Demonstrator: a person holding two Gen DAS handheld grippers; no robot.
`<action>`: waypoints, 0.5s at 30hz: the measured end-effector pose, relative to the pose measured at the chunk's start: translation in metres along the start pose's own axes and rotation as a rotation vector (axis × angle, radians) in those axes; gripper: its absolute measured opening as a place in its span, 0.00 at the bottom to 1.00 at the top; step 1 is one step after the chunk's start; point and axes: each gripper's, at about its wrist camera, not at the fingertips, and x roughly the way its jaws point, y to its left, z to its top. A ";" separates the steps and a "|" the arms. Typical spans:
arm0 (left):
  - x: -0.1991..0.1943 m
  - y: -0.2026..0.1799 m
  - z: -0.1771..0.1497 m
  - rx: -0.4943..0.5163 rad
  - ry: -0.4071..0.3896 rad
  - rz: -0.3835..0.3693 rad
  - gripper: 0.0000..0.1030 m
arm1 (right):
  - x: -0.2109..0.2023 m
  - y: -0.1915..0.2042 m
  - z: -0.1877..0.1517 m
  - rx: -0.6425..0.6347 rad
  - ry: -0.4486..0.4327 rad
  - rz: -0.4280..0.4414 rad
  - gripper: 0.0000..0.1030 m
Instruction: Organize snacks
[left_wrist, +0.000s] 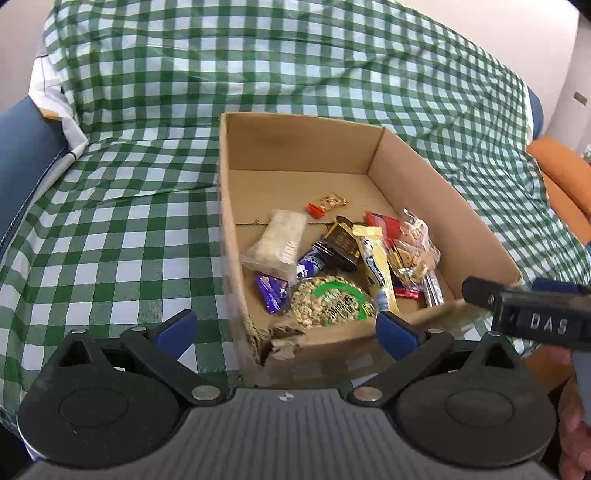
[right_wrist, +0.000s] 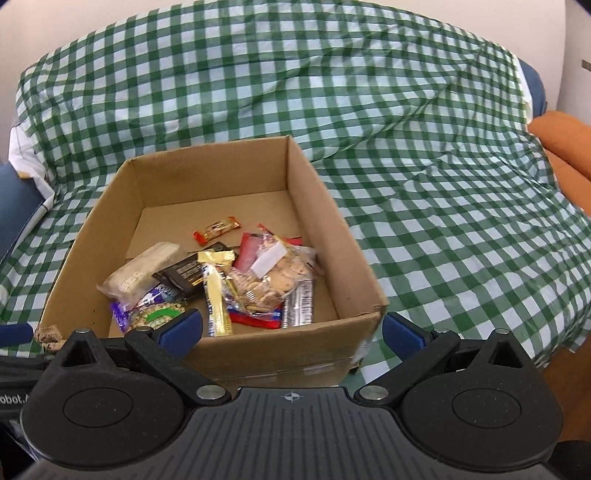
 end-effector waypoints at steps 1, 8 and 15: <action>0.000 0.001 0.001 -0.006 0.001 0.001 1.00 | 0.001 0.002 0.000 -0.007 0.000 0.001 0.99; 0.002 -0.001 0.002 -0.003 0.001 -0.001 1.00 | 0.005 0.006 0.002 -0.021 0.004 0.006 0.99; 0.004 -0.001 0.002 -0.007 0.005 -0.010 1.00 | 0.008 0.007 0.003 -0.029 0.007 0.015 0.99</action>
